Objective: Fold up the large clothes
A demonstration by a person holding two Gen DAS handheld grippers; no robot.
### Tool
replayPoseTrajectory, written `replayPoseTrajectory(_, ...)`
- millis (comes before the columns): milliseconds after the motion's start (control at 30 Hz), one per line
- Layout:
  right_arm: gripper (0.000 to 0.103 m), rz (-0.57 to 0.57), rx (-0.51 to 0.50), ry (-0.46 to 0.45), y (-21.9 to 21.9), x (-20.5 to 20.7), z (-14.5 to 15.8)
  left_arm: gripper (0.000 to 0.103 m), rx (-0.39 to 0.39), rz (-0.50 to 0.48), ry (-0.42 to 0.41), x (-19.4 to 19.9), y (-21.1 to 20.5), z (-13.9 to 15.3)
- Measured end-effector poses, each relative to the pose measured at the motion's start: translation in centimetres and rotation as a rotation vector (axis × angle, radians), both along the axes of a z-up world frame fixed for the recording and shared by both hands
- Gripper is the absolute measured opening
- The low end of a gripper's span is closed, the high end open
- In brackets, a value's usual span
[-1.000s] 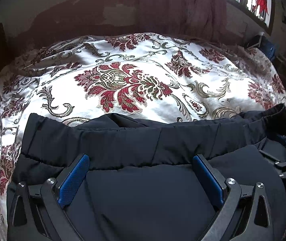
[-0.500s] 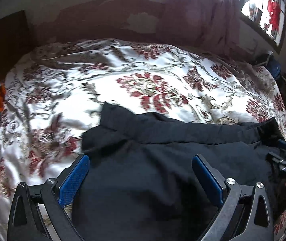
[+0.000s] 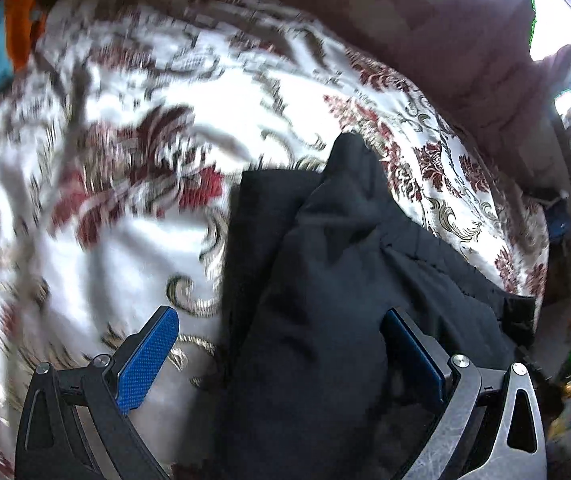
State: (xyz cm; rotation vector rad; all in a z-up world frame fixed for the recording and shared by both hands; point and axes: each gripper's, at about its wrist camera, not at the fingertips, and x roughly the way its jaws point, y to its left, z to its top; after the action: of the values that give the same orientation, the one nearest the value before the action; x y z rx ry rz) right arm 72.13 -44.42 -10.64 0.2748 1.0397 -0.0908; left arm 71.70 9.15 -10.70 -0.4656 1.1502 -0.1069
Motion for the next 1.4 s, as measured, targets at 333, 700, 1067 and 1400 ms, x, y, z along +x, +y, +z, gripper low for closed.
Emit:
replayPoseTrajectory(333, 0.102, -0.020, 0.041, -0.080, 0.4, -1.8, -2.2, 0.103, -0.083, 0.006, -0.049, -1.4, 0.0, -2.7)
replayPoseTrajectory(700, 0.102, -0.027, 0.009, -0.130, 0.6, -2.7, -1.9, 0.103, -0.050, 0.033, -0.135, -2.6, -0.3, -2.9)
replayPoseTrajectory(1067, 0.102, -0.027, -0.008, -0.140, 0.7, -2.9, -1.9, 0.103, -0.051, 0.037, -0.153, -2.7, -0.3, -3.0)
replayPoseTrajectory(1400, 0.102, -0.025, -0.007, -0.131, 0.9, -3.0, -1.8, 0.103, -0.053, 0.037, -0.155, -2.8, -0.2, -3.1)
